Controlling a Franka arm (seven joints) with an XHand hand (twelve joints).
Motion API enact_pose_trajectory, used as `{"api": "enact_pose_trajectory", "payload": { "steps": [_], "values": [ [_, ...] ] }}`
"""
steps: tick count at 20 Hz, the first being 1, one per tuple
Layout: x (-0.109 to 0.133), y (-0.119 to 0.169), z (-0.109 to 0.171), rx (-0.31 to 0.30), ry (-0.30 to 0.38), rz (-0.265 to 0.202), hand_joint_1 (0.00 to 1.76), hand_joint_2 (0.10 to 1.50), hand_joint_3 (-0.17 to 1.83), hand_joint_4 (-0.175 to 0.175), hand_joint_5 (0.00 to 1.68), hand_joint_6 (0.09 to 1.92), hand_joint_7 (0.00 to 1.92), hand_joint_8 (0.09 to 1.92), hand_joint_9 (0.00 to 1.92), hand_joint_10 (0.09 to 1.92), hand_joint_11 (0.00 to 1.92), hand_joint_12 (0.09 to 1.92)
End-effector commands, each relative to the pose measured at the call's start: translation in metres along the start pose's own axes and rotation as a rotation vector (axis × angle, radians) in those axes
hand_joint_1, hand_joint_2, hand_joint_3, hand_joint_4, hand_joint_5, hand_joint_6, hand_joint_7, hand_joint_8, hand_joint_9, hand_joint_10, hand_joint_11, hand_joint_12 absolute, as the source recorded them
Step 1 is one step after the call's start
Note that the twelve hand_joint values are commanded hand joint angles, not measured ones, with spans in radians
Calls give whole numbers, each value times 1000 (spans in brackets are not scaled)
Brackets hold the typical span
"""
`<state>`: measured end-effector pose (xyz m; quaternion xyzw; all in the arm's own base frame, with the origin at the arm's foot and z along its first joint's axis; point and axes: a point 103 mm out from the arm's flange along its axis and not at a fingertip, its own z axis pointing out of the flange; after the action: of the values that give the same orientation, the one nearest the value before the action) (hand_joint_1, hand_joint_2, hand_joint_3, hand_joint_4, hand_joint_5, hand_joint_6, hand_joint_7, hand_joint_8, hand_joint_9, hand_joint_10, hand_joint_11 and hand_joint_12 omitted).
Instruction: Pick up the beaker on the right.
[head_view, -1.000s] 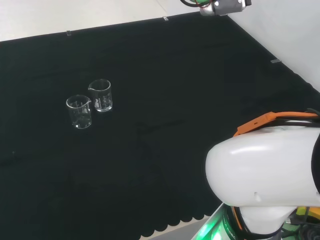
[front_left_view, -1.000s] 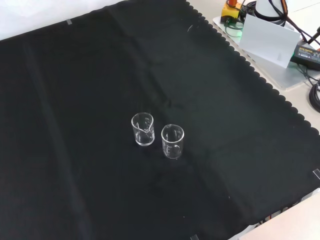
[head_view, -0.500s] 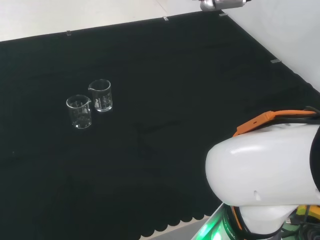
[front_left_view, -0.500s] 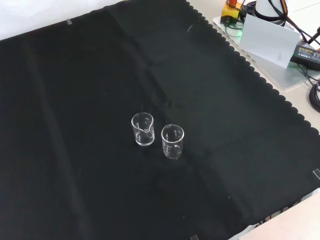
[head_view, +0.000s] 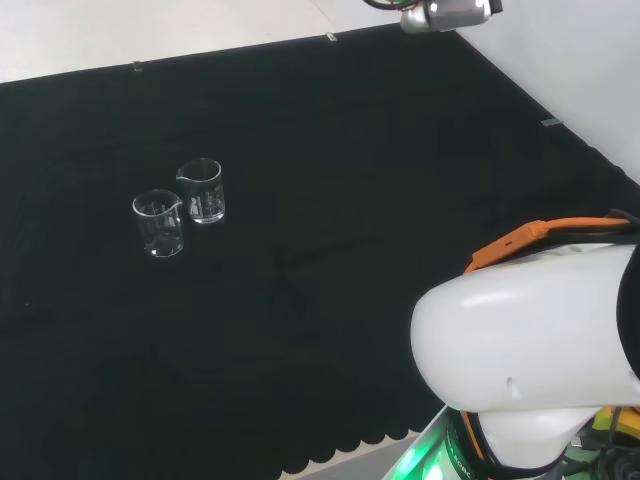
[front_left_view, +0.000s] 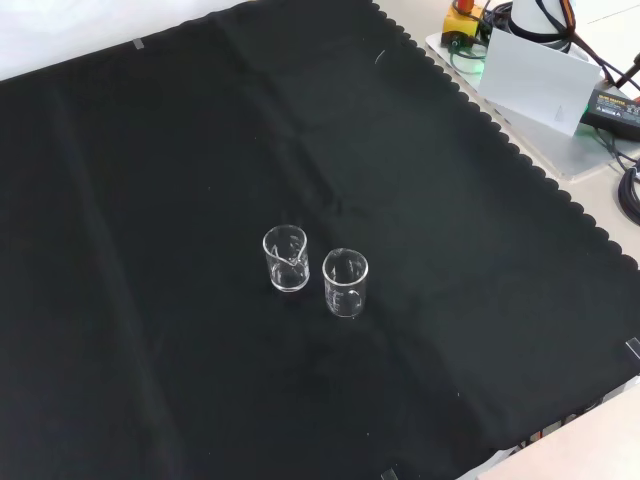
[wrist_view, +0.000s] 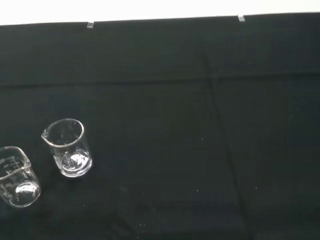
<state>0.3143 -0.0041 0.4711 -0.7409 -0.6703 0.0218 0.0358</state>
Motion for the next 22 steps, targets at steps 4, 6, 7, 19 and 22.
{"api": "enact_pose_trajectory", "payload": {
  "steps": [4,6,7,19,22],
  "values": [
    [7,29,40,10,64,3,251,1418,-46,-34,213,87,78,429,132,604,0,985],
    [8,42,52,16,74,-5,282,1403,-54,-34,209,87,79,434,132,608,0,985],
    [9,51,59,13,66,-10,298,1396,-59,-35,207,87,79,436,132,609,0,985],
    [2,146,124,25,164,-107,350,1380,-72,-39,212,87,86,452,133,616,0,993],
    [2,161,140,36,188,-124,356,1381,-72,-40,221,87,86,454,133,617,0,994]
  ]
}}
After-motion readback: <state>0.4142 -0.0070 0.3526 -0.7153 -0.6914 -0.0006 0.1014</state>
